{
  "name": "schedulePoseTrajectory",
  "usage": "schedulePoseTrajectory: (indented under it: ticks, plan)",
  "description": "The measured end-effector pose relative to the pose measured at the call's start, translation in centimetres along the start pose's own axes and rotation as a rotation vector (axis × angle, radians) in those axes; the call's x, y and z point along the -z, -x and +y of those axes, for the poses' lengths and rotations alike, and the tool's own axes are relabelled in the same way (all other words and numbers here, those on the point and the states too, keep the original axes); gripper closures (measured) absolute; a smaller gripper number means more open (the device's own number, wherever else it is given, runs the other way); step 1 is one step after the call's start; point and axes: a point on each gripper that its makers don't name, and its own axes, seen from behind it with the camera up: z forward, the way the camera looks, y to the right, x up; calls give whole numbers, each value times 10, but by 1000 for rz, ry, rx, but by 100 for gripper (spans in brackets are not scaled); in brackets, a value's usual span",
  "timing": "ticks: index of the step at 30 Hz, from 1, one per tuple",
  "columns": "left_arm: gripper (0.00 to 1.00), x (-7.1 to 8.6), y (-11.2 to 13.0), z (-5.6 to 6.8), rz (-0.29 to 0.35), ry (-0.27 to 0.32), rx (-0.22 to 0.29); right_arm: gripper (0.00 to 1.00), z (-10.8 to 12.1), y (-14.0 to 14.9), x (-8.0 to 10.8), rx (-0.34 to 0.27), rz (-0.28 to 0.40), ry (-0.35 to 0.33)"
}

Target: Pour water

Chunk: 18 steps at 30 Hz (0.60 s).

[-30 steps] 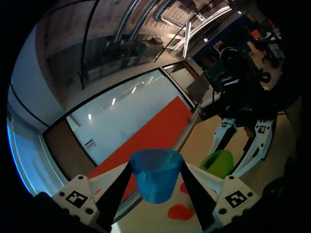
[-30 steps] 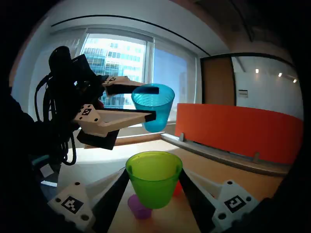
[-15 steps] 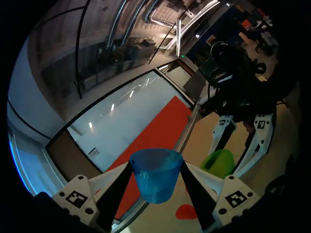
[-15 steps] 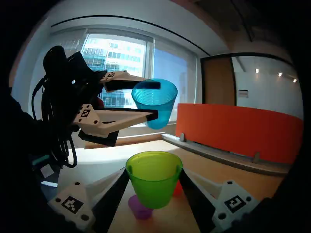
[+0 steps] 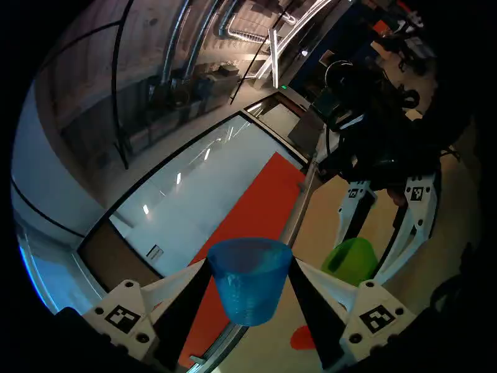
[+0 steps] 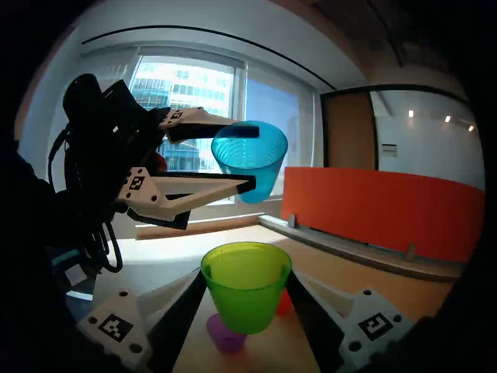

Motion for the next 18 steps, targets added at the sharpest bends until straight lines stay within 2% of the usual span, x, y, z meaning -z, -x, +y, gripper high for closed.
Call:
schedulePoseTrajectory:
  ticks: [18]
  plan:
    - [14, -8, -3, 8, -14, 10, -117, 10, 3, -1, 1, -3, 7, 4]
